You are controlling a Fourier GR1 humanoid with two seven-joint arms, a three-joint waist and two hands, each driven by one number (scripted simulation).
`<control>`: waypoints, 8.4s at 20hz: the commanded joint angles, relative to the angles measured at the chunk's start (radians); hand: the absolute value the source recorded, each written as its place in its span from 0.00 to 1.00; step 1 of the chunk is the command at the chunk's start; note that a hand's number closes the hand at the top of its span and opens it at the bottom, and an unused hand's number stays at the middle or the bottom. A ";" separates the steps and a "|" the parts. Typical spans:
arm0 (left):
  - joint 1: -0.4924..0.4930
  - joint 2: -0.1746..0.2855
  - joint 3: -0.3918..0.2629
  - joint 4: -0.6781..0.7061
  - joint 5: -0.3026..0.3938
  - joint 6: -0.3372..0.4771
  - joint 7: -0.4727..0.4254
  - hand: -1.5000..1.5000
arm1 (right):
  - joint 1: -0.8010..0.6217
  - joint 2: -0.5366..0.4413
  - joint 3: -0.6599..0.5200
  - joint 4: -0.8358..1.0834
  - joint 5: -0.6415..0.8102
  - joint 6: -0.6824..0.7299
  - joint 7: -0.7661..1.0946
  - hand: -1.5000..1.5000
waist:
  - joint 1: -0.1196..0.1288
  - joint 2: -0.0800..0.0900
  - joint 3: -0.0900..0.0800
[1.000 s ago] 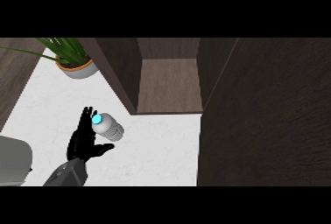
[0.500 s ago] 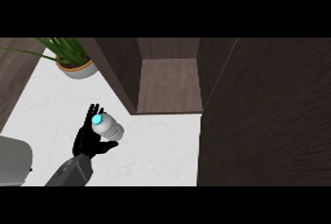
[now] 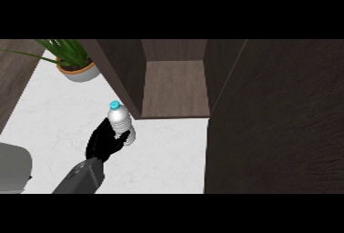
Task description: Pick up the bottled water, place it into the cabinet and close the cabinet
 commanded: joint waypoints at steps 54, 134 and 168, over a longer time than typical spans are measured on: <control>0.189 -0.098 -0.470 -1.211 0.184 0.624 0.631 1.00 | -0.075 -0.018 0.030 0.047 -0.015 -0.052 0.025 0.00 | 0.020 -0.007 0.000; -0.377 -0.038 -0.288 -0.276 -0.014 0.769 0.060 0.00 | 0.010 -0.041 0.090 0.077 0.010 -0.021 -0.112 0.00 | 0.011 -0.005 -0.001; 0.564 0.033 -0.759 -1.783 0.007 0.784 0.553 0.00 | -0.028 -0.124 0.142 -0.019 0.075 -0.037 -0.008 0.00 | 0.031 -0.009 0.000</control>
